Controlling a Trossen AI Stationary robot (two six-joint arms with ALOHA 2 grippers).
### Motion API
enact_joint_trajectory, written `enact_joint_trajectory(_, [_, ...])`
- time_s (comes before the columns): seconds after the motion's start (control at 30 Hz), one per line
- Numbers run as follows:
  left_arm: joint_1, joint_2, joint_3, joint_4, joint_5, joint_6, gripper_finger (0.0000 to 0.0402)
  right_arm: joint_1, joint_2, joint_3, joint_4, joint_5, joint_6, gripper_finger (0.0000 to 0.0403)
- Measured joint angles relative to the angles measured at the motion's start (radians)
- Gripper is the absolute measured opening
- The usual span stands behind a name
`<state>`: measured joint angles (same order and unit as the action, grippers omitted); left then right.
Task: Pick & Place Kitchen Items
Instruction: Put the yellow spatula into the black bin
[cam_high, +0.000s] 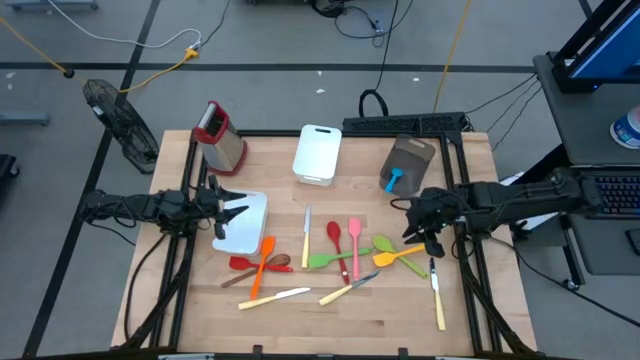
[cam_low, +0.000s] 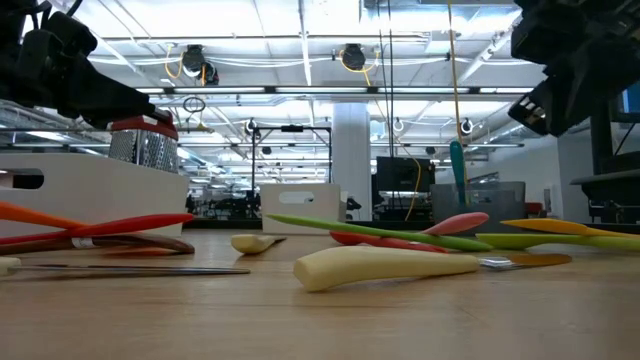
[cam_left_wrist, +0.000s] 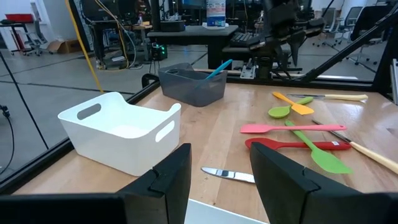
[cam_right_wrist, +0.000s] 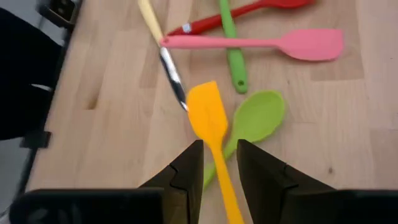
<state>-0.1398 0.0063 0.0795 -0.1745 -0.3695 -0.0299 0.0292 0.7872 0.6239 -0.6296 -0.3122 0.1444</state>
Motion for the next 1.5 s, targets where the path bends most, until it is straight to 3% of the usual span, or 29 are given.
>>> enact_joint_trajectory(0.13, [0.000,0.000,0.000,0.000,0.000,0.000,0.0170,-0.001,0.000,0.000,-0.003,-0.007,0.011,0.0089])
enact_joint_trajectory(0.43, [0.000,0.000,0.000,0.000,0.000,0.000,0.0170,-0.001,0.000,0.000,-0.005,-0.084,0.208,0.0089])
enact_joint_trajectory(0.73, [0.000,0.000,0.000,0.000,0.000,0.003,0.0170,-0.001,0.028,0.000,-0.011,-0.078,0.104,0.0099])
enact_joint_trajectory(1.17, [0.000,0.000,0.000,0.000,-0.064,0.009,0.0170,0.000,0.187,-0.001,-0.059,-0.058,-0.014,0.0191])
enact_joint_trajectory(1.5, [0.000,0.000,0.000,0.001,-0.085,0.008,0.0170,0.055,0.320,-0.001,-0.084,-0.055,-0.007,0.0186])
